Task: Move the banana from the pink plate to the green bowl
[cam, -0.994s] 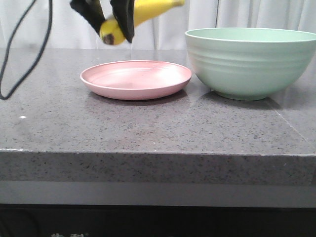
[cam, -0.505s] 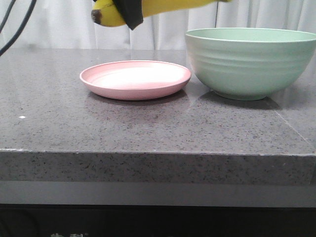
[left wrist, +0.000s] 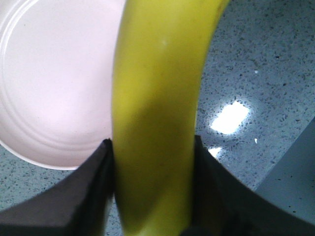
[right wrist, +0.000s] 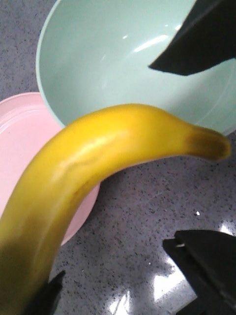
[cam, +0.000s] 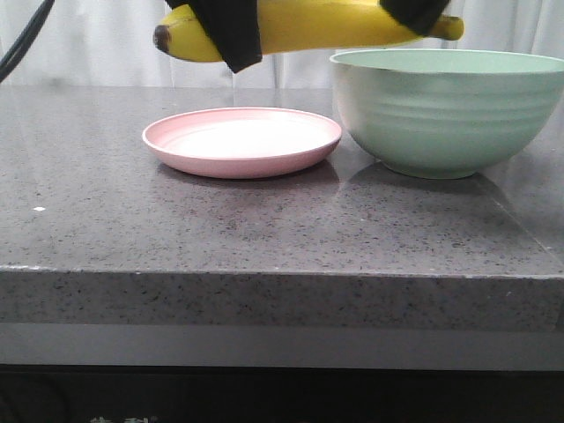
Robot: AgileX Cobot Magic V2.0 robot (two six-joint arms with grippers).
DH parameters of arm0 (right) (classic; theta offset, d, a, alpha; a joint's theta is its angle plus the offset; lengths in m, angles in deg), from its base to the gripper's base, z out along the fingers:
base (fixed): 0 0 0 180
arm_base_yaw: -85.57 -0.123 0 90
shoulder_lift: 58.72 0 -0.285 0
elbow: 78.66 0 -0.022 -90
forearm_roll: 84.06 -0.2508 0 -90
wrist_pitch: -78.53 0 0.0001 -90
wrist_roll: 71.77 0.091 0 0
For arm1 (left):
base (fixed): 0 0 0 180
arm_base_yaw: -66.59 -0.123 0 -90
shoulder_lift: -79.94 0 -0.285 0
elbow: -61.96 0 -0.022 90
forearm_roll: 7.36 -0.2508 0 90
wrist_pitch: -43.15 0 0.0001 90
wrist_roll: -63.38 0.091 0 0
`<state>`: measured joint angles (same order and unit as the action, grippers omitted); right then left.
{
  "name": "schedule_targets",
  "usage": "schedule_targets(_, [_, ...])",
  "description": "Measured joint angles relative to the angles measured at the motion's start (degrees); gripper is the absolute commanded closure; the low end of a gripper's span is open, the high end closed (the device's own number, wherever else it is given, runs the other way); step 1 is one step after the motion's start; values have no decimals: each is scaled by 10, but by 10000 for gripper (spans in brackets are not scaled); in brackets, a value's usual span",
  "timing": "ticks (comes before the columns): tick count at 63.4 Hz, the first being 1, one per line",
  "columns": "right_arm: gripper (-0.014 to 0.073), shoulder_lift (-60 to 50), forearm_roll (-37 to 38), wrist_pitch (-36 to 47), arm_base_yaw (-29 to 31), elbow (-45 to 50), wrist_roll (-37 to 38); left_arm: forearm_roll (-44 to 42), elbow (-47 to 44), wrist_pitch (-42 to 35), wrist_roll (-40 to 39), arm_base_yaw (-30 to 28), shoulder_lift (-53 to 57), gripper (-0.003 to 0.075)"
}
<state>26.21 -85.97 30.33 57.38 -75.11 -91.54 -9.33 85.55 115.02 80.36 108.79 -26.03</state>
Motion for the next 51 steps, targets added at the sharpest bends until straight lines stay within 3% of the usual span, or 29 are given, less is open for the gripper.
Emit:
schedule_targets(16, [-17, 64, 0, -10, 0, -49, -6, 1, 0, 0, 3, 0, 17, 689])
schedule_targets(37, [417, 85, 0, -6, 0, -59, -8, 6, 0, 0, 5, 0, 20, 689])
schedule_targets(43, [485, 85, 1, -5, 0, -59, -8, 6, 0, 0, 6, 0, 20, 689])
schedule_targets(51, [511, 85, 1, -5, 0, -59, -8, 6, 0, 0, 6, 0, 20, 689])
